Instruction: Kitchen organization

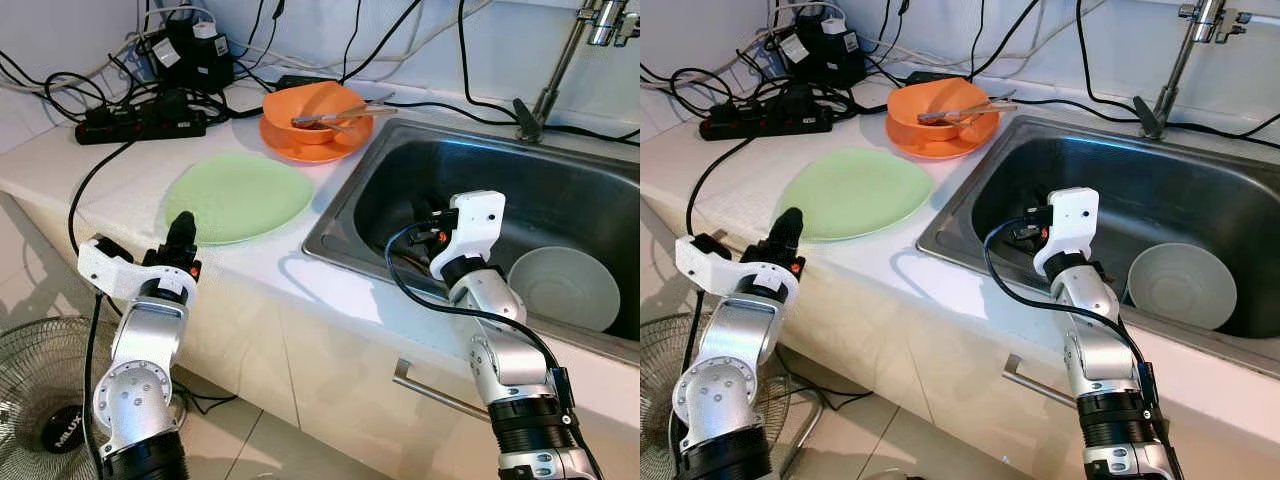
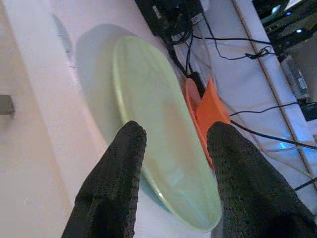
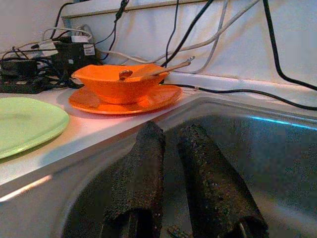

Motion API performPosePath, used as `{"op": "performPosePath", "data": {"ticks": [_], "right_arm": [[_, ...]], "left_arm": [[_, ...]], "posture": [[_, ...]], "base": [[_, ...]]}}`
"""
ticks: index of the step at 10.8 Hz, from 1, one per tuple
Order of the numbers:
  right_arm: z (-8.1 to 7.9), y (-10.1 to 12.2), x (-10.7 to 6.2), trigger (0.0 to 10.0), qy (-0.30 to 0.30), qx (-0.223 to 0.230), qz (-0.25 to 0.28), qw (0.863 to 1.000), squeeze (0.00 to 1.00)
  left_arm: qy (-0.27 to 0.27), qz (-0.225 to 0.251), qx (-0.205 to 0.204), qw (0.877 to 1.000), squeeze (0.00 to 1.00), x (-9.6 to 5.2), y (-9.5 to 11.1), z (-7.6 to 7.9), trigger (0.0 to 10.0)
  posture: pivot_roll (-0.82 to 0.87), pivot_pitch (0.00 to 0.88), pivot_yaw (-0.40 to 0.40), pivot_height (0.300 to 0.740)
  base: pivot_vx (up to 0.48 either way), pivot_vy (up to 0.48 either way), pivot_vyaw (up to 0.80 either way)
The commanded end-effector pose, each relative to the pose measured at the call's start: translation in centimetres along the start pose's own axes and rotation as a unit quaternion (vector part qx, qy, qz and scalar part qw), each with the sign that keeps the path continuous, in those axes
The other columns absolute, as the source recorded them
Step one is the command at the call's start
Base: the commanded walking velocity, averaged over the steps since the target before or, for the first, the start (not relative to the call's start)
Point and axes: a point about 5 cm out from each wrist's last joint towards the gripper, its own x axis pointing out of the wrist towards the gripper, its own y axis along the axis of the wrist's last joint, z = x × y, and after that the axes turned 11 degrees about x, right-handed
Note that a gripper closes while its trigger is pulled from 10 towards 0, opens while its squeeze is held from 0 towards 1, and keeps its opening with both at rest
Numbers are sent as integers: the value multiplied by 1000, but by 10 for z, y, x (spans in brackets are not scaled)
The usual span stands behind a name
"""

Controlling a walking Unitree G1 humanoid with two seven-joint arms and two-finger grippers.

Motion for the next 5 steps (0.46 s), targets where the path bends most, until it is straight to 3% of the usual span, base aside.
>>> {"op": "performPosePath", "data": {"ticks": [1, 5], "right_arm": [[1, 2, 2, 10000, 0, -4, -1, 1000, 0], [1, 3, 2, 10000, 1, -3, 0, 1000, 0]], "left_arm": [[42, -40, -22, 998, 0, -12, -29, -14, 10000], [50, -43, -26, 997, 0, -8, -31, -15, 10000]], "posture": [[73, 0, 68, 740], [69, 0, 69, 740]], "base": [[0, 0, 0], [0, 0, 0]]}}
